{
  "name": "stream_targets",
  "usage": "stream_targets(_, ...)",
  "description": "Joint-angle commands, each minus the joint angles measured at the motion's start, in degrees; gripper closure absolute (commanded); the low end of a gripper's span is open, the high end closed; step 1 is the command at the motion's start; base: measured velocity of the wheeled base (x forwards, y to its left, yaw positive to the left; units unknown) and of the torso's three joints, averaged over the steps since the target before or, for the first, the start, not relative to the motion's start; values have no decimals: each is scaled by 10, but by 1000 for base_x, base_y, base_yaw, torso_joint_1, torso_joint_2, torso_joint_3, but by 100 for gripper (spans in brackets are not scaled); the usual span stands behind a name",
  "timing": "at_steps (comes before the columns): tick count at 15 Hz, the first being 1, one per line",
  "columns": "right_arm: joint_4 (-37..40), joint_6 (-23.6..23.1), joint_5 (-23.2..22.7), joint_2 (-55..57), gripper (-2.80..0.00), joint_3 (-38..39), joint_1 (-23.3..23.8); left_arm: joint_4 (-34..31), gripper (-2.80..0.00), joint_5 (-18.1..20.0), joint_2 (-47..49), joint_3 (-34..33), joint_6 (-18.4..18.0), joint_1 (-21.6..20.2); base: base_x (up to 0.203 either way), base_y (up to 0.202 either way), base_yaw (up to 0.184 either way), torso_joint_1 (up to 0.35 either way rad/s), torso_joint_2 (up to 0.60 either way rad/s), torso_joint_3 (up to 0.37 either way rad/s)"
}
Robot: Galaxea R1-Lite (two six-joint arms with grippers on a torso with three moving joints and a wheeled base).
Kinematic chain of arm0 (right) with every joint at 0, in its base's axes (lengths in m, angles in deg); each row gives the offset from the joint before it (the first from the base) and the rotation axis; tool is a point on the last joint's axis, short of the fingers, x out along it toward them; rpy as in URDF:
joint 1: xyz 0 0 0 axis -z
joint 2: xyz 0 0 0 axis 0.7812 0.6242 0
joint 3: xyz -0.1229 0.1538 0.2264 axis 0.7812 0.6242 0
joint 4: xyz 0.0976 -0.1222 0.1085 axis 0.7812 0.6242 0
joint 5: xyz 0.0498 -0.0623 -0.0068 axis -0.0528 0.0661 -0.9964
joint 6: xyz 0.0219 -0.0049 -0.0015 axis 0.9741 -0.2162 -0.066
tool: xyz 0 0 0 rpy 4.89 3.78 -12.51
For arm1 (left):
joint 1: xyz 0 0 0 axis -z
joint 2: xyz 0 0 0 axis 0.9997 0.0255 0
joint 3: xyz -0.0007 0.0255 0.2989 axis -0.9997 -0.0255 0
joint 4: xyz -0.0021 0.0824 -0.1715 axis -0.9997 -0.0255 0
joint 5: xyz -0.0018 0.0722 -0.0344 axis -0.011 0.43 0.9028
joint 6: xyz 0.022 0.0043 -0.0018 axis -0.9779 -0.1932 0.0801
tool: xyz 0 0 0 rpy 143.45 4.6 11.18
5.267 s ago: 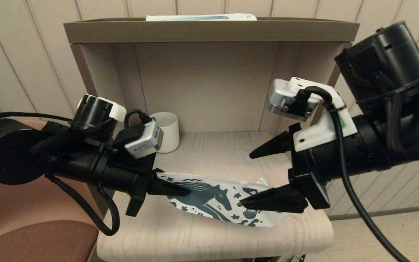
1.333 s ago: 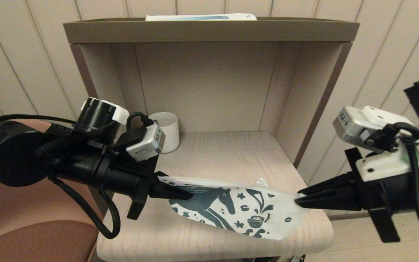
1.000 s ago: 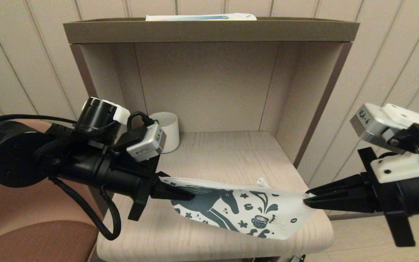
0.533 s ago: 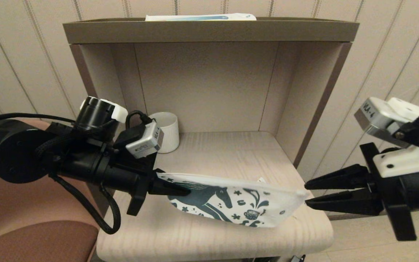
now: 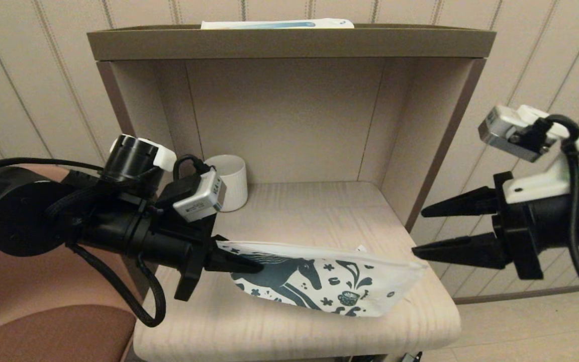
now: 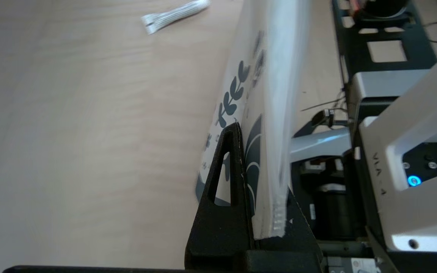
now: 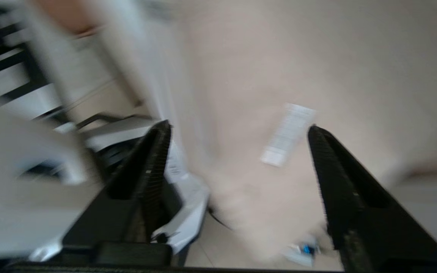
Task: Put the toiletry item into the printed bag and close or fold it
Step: Pick up the toothpaste
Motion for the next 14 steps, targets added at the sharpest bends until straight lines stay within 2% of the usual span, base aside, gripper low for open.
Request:
stream_targets(1,2,7,3,44,-280,-28,39,0,0,2,-12,-11,-3,-20,0,0,0,0,0,0)
stream_targets(2,2,16,6,55,0,-36,45,0,0,2,-18,-21,-4,-28,0,0,0,0,0,0)
stream_targets(5,6,24,17,75,0,-41,45,12,0,2,-40,-59,-6,-42,0,0,0,0,0,0)
stream_targets(9,8,25,28,93,0,-42,39,41,0,5,-48,-76,-4,-66,0,0,0,0,0,0)
stream_targets(12,11,39,76,123,0,-51,21,52,0,6,-46,-76,-2,-76,0,0,0,0,0,0)
stream_targets(14,46,43,98,143,0,-86,3,57,0,6,-43,-76,-2,-75,0,0,0,0,0,0)
